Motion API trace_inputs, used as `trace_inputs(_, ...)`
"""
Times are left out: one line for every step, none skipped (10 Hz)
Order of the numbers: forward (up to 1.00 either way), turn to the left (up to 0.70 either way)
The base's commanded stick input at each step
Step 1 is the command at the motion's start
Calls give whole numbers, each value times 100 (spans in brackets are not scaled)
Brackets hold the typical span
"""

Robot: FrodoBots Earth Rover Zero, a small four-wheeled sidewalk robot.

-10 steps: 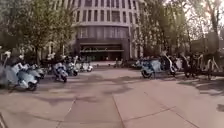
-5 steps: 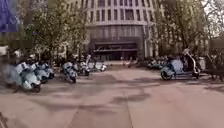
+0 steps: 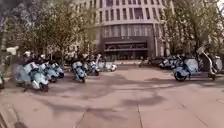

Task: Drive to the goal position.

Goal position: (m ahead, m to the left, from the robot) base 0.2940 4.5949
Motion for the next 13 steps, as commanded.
trace_inputs(0,100)
trace_inputs(0,100)
trace_inputs(0,100)
trace_inputs(0,100)
trace_inputs(0,100)
trace_inputs(0,100)
trace_inputs(0,100)
trace_inputs(0,100)
trace_inputs(0,100)
trace_inputs(0,100)
trace_inputs(0,100)
trace_inputs(0,100)
trace_inputs(0,100)
